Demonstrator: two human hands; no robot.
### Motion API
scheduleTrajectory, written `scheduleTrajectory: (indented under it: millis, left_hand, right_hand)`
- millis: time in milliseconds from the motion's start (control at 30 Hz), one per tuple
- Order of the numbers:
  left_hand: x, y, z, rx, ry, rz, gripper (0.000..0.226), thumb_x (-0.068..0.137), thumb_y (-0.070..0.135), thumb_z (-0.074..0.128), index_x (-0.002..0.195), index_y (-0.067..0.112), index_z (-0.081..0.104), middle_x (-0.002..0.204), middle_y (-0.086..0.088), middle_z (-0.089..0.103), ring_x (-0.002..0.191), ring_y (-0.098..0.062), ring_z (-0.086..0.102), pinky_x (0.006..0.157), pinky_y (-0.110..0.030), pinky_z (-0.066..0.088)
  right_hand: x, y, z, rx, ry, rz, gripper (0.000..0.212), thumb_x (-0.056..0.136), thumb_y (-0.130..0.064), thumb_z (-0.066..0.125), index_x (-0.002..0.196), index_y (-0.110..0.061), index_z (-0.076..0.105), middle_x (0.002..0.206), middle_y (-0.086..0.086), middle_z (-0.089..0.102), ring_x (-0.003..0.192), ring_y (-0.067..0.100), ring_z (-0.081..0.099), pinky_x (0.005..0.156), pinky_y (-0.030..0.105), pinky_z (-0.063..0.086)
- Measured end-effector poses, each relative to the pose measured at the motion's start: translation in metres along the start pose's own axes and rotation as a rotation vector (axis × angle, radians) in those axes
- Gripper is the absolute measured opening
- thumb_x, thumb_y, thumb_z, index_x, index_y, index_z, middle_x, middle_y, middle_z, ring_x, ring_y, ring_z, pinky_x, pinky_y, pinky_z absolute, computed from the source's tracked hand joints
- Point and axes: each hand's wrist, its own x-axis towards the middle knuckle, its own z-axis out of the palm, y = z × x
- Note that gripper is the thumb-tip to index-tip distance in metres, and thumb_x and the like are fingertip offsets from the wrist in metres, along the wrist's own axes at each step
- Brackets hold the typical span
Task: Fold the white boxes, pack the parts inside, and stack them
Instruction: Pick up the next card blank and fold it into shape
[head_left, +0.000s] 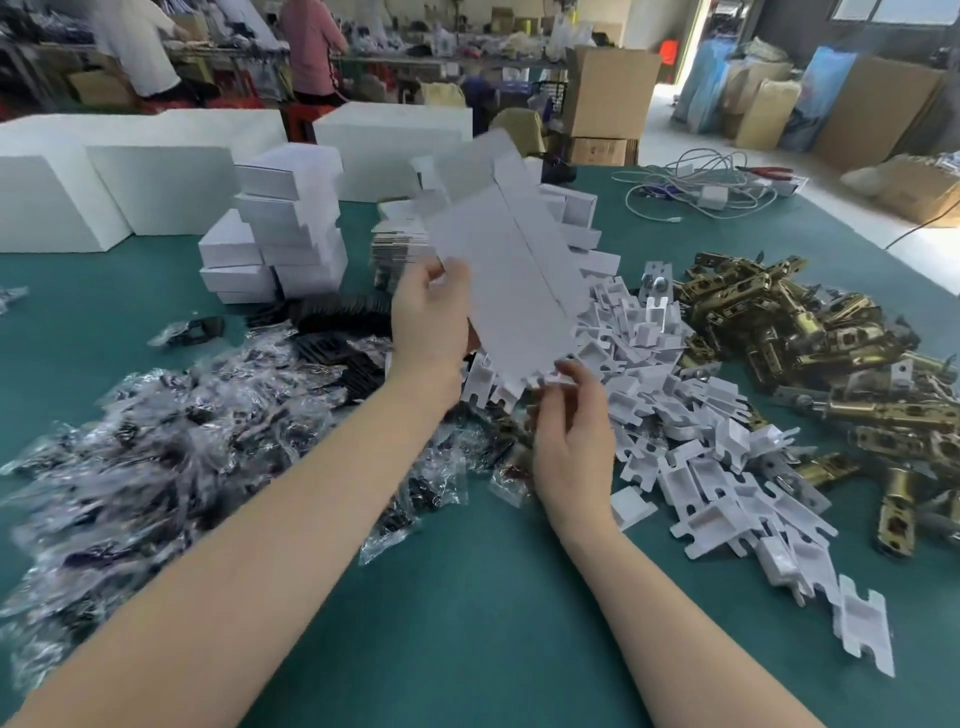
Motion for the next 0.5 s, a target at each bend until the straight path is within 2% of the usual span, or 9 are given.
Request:
scheduleTrajectory:
  millis: [100, 167, 233, 300, 400, 500]
  left_hand:
    - [-0.023, -0.031, -0.015, 0.060, 0.002, 0.002, 0.012, 0.100, 0.025, 0.053, 0.094, 0.027, 0.062, 0.088, 0.007, 0.072, 0.082, -0.012, 0.067, 0.067, -0.032, 0.051]
    - [-0.029, -0.043, -0.022, 0.113, -0.085, 0.019, 0.015, 0.102, 0.022, 0.050, 0.100, 0.028, 0.064, 0.087, 0.018, 0.073, 0.080, -0.001, 0.068, 0.066, -0.024, 0.051]
    - [-0.033, -0.048, -0.027, 0.120, -0.185, 0.012, 0.020, 0.098, 0.021, 0.050, 0.106, 0.027, 0.067, 0.096, 0.018, 0.074, 0.087, -0.002, 0.069, 0.071, -0.025, 0.052]
    - [-0.035, -0.047, -0.030, 0.074, -0.287, -0.022, 0.036, 0.088, 0.015, 0.047, 0.107, 0.032, 0.072, 0.106, 0.010, 0.074, 0.092, -0.008, 0.069, 0.071, -0.025, 0.053]
    - [-0.036, -0.047, -0.033, 0.011, -0.367, -0.046, 0.054, 0.087, 0.003, 0.039, 0.110, 0.038, 0.072, 0.111, 0.006, 0.073, 0.089, -0.007, 0.069, 0.065, -0.019, 0.053]
    - [-0.031, -0.051, -0.034, -0.047, -0.321, -0.069, 0.047, 0.099, 0.001, 0.038, 0.133, 0.025, 0.059, 0.112, 0.005, 0.074, 0.097, -0.012, 0.069, 0.072, -0.027, 0.056]
  right_hand:
    - [0.002, -0.002, -0.009, 0.113, 0.143, 0.057, 0.034, 0.107, -0.022, 0.035, 0.138, -0.035, 0.044, 0.106, -0.017, 0.064, 0.075, -0.001, 0.062, 0.067, 0.024, 0.051]
    - [0.006, -0.002, -0.013, 0.089, 0.153, 0.070, 0.037, 0.106, -0.021, 0.039, 0.141, -0.031, 0.045, 0.112, -0.016, 0.063, 0.071, -0.001, 0.057, 0.067, 0.023, 0.049]
    - [0.007, -0.003, -0.015, 0.022, 0.085, 0.043, 0.039, 0.102, -0.018, 0.046, 0.140, -0.027, 0.051, 0.103, -0.015, 0.063, 0.070, 0.003, 0.051, 0.069, 0.026, 0.046]
    - [0.008, -0.003, -0.017, -0.039, -0.009, 0.031, 0.043, 0.100, -0.017, 0.049, 0.142, -0.025, 0.050, 0.098, -0.009, 0.056, 0.081, 0.008, 0.046, 0.077, 0.026, 0.041]
    - [0.012, -0.002, -0.023, -0.083, -0.113, 0.049, 0.051, 0.099, -0.014, 0.047, 0.149, -0.026, 0.041, 0.116, -0.004, 0.054, 0.096, 0.014, 0.038, 0.085, 0.029, 0.034]
    - [0.016, -0.007, -0.028, -0.169, -0.230, -0.016, 0.057, 0.098, -0.007, 0.046, 0.152, -0.022, 0.035, 0.133, 0.000, 0.053, 0.100, 0.015, 0.039, 0.088, 0.029, 0.037]
